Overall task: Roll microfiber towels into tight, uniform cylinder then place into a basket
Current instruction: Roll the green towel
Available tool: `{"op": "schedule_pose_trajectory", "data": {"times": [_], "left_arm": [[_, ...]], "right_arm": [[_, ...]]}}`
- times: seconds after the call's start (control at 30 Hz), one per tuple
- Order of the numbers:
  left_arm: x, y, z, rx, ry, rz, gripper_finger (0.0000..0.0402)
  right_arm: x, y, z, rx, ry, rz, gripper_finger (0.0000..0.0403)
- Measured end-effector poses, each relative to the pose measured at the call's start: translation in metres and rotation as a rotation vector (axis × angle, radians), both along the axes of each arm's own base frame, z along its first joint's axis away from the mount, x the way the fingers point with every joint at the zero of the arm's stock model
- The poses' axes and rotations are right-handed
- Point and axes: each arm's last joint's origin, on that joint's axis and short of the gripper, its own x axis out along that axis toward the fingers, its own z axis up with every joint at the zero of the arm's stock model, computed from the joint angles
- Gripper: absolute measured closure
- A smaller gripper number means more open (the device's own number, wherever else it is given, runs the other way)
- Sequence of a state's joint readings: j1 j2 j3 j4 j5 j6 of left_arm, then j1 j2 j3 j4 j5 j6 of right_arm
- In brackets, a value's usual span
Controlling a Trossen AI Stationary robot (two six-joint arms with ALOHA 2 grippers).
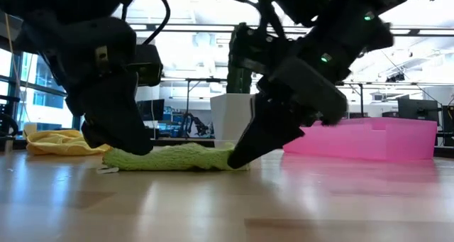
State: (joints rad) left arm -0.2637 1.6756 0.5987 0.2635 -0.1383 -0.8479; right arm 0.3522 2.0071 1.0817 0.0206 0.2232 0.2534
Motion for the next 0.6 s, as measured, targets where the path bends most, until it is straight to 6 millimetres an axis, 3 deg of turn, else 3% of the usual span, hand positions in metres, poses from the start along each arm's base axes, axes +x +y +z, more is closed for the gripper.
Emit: {"op": "schedule_pose_trajectory", "data": {"times": [0.33, 0.6], "left_arm": [[0.000, -0.003, 0.016, 0.107, -0.085, -0.141, 0.0296], [-0.012, -0.028, 0.041, 0.297, -0.204, -0.393, 0.0296]], "right_arm": [[0.009, -0.023, 0.000, 0.391, 0.092, 0.007, 0.0400], [0.015, -0.043, 0.001, 0.680, 0.164, -0.046, 0.0402]]}}
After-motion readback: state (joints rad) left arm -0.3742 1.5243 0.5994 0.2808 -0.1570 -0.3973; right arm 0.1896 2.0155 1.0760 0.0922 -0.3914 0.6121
